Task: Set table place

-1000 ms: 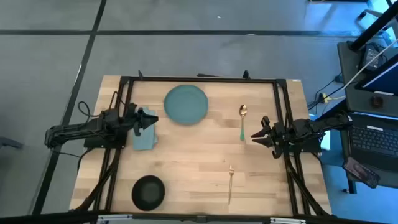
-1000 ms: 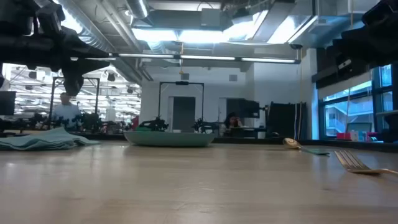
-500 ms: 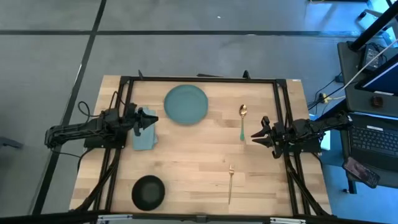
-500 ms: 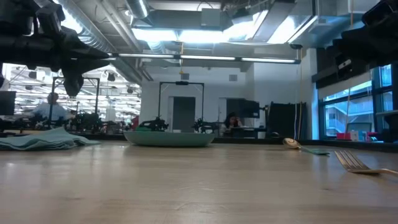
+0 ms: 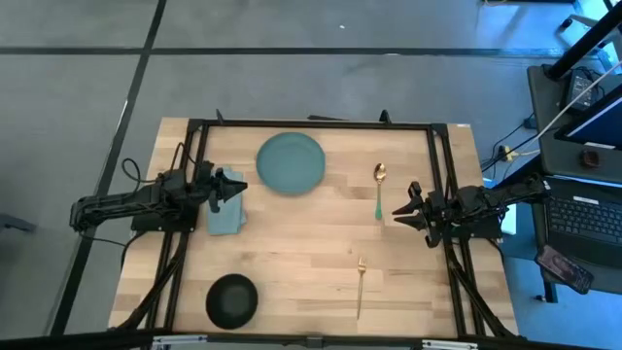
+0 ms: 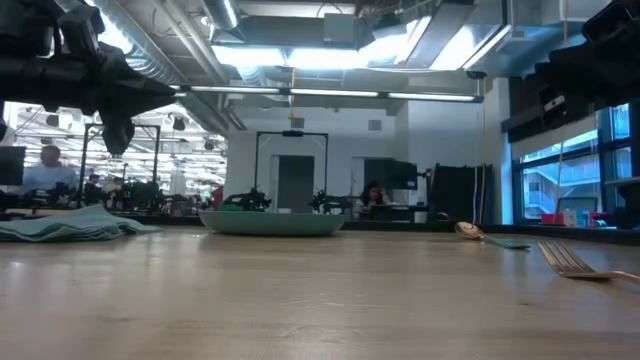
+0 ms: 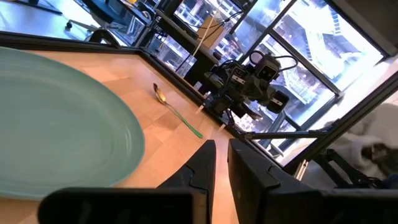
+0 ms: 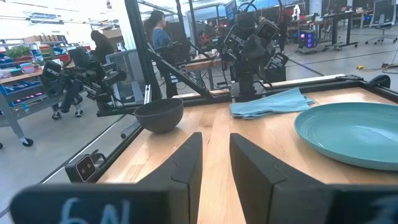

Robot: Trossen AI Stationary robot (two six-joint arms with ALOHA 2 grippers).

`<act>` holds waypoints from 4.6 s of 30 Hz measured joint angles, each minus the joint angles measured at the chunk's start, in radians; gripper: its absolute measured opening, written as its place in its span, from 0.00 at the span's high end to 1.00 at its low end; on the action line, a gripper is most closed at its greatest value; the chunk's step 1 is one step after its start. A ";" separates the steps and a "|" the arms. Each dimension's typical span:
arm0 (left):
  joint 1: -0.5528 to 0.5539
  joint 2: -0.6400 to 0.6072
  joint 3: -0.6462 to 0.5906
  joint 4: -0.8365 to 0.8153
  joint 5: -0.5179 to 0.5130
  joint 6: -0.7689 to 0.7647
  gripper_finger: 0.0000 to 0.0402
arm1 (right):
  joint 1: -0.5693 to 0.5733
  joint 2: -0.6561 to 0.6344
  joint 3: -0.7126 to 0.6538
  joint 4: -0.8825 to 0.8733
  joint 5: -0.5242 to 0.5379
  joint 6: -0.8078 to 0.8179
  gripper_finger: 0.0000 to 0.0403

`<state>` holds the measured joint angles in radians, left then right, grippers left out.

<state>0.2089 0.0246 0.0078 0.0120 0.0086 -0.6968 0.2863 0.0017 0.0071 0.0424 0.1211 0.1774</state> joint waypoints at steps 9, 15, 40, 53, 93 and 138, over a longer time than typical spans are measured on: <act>0.000 0.000 0.000 0.000 0.000 0.000 0.94 | 0.000 0.000 0.000 0.000 0.000 0.000 0.79; 0.000 0.000 0.000 0.000 0.000 0.000 0.96 | -0.002 0.003 0.000 0.002 0.011 -0.057 0.79; 0.000 0.000 0.000 0.062 -0.088 0.112 0.95 | -0.036 0.009 0.000 0.046 0.063 0.205 0.79; -0.041 0.001 0.078 0.239 -0.103 -0.095 0.97 | -0.051 0.009 0.010 0.478 0.364 0.333 0.79; -0.006 0.945 1.132 0.183 -0.050 0.367 0.81 | -0.070 1.027 1.179 0.181 0.314 -0.205 0.79; 0.017 1.315 1.132 0.065 -0.143 0.250 0.78 | -0.070 1.083 1.179 0.084 0.313 -0.037 0.79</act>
<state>0.2260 1.3396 1.1400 0.0769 -0.1341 -0.4469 0.2165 1.0851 1.1862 0.1268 0.4339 0.1400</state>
